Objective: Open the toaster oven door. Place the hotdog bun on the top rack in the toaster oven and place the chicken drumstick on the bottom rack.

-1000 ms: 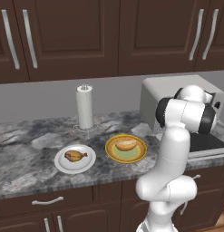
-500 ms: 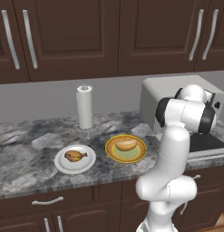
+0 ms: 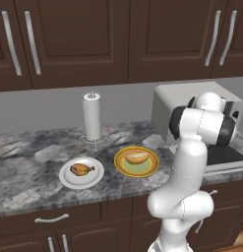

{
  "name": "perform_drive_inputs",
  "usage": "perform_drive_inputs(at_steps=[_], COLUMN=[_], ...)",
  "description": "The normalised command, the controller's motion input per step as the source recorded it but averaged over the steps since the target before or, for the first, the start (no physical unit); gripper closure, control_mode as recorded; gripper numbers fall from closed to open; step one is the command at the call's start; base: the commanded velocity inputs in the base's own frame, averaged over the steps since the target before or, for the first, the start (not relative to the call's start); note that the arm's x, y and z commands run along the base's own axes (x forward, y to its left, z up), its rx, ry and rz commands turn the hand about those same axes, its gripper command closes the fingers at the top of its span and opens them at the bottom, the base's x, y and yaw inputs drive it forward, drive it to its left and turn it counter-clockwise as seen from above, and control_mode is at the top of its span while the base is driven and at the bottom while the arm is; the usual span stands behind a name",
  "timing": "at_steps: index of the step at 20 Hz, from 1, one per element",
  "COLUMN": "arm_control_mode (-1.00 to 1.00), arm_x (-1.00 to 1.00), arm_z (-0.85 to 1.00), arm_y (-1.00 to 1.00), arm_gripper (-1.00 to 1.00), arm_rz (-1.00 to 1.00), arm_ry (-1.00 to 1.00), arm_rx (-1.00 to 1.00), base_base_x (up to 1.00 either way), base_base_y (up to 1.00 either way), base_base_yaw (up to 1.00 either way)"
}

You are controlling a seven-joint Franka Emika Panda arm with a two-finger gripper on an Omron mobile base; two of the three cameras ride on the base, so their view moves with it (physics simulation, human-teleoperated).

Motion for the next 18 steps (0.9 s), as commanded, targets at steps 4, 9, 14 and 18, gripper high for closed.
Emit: perform_drive_inputs(at_steps=[4, 9, 14, 18], arm_control_mode=[-1.00, -1.00, -1.00, -1.00], arm_x=[-0.62, -0.64, -0.64, -0.56], arm_z=[-0.94, -0.94, -0.94, -0.94], arm_y=[-0.12, -0.14, -0.15, -0.16], arm_gripper=[1.00, 1.00, 1.00, 1.00], arm_rz=[0.00, 0.00, 0.00, 0.02], arm_ry=[0.00, 0.00, 0.00, 0.09], arm_rx=[-0.16, -0.15, -0.15, -0.13], base_base_x=[0.00, 0.00, 0.00, 0.00], base_base_y=[0.00, 0.00, 0.00, 0.00], base_base_yaw=[0.00, 0.00, 0.00, 0.00])
